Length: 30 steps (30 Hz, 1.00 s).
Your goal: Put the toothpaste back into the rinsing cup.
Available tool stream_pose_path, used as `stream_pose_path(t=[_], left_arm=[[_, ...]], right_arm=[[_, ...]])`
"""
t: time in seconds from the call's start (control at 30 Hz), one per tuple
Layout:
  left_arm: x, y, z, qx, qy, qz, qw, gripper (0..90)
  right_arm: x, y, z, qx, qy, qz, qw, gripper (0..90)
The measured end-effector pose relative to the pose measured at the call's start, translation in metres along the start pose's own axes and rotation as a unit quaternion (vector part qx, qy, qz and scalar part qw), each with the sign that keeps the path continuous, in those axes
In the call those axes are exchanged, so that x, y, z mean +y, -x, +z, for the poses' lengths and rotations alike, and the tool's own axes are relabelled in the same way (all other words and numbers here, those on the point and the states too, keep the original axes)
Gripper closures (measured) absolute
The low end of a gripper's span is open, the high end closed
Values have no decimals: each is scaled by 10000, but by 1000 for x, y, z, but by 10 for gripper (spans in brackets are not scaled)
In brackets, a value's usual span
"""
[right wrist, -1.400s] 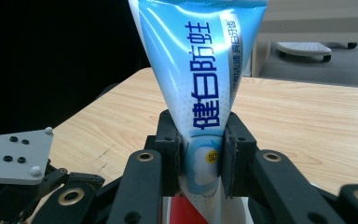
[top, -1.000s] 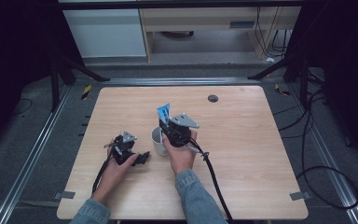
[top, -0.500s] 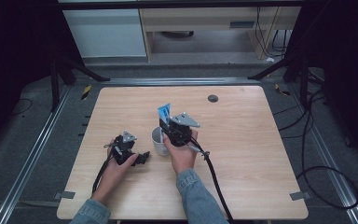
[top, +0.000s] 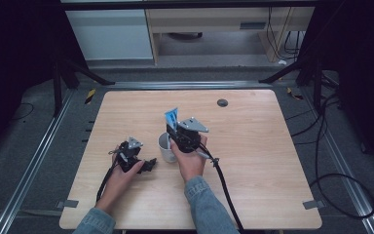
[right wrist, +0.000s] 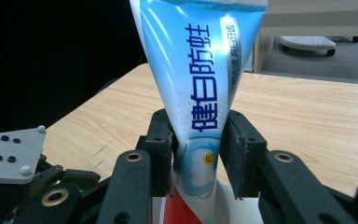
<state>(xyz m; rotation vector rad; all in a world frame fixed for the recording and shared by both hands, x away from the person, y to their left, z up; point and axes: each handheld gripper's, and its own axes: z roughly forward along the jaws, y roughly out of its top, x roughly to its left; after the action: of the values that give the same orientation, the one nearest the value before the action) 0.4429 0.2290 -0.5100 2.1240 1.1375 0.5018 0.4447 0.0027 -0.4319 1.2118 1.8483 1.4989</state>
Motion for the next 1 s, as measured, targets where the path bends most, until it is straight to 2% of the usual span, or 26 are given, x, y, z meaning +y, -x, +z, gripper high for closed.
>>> stream_pose_path(t=[1.0], left_arm=[[0,0,0,-1,2,0,10000,0]], right_arm=[[0,1,2,-48,-183,51,9998,506]])
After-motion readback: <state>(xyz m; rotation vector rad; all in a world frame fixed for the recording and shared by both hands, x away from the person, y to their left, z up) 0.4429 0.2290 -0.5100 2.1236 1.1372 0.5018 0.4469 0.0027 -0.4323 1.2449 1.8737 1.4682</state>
